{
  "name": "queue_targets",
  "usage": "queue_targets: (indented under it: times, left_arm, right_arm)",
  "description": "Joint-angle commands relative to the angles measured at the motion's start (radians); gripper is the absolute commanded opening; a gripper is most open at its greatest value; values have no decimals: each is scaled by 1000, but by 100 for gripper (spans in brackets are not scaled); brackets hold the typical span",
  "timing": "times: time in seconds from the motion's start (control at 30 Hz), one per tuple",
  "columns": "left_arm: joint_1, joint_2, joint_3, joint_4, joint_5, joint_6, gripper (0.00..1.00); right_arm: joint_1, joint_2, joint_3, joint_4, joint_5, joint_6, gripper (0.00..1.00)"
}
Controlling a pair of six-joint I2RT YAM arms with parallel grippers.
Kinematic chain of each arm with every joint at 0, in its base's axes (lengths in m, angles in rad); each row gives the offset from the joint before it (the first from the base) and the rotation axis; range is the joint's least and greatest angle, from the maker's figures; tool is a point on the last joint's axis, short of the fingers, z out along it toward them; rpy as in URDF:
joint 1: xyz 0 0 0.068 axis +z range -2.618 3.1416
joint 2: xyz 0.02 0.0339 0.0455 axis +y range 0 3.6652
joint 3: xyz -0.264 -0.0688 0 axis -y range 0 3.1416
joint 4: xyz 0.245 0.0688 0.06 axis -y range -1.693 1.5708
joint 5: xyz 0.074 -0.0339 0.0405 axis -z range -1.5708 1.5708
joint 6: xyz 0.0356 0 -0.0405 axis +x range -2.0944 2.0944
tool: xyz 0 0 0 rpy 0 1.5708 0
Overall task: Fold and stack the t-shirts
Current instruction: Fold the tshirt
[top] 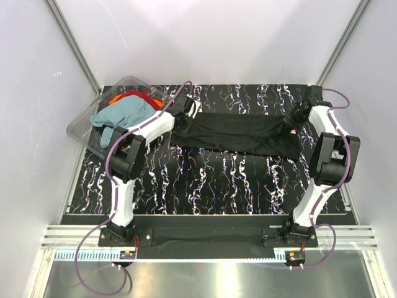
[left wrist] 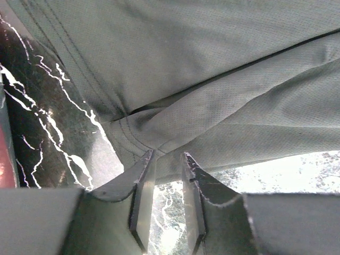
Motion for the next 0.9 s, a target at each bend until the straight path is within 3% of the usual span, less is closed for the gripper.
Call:
queue_targets:
  times: [0.0, 0.53, 0.87]
  left_arm:
    - [3, 5, 15, 12, -30, 28, 31]
    - [4, 80, 72, 9, -102, 51, 31]
    - [3, 102, 92, 1, -72, 68, 29]
  right_arm:
    - [5, -10, 2, 21, -17, -3, 0]
    - [5, -27, -4, 21, -14, -6, 0]
    - [5, -37, -25, 23, -11, -10, 0]
